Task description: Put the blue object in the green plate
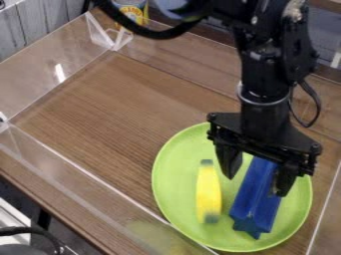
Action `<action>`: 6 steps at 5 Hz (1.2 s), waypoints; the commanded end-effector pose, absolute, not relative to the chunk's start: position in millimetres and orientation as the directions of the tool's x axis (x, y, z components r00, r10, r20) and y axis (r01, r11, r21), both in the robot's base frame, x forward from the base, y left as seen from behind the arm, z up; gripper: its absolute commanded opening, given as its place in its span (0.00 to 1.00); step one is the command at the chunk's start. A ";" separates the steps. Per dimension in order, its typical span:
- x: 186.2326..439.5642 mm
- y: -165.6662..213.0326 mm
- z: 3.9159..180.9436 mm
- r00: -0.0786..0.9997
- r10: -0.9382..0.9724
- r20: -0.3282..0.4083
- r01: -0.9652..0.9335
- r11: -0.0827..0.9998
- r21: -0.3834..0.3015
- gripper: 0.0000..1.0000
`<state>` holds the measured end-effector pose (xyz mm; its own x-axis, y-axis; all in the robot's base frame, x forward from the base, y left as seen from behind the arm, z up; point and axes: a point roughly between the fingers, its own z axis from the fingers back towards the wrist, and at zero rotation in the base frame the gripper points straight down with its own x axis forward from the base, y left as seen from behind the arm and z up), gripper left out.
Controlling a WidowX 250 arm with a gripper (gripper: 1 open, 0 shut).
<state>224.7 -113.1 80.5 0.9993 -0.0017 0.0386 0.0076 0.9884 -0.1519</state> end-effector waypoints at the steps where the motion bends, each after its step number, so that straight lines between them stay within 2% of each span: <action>1: 226.4 -116.9 80.6 0.998 -0.012 0.060 0.022 0.987 -0.162 1.00; 6: 234.3 -119.1 59.8 0.996 -0.029 0.089 0.045 0.984 -0.175 1.00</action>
<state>229.4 -118.5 53.2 0.9975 -0.0348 0.0612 0.0445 0.9852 -0.1657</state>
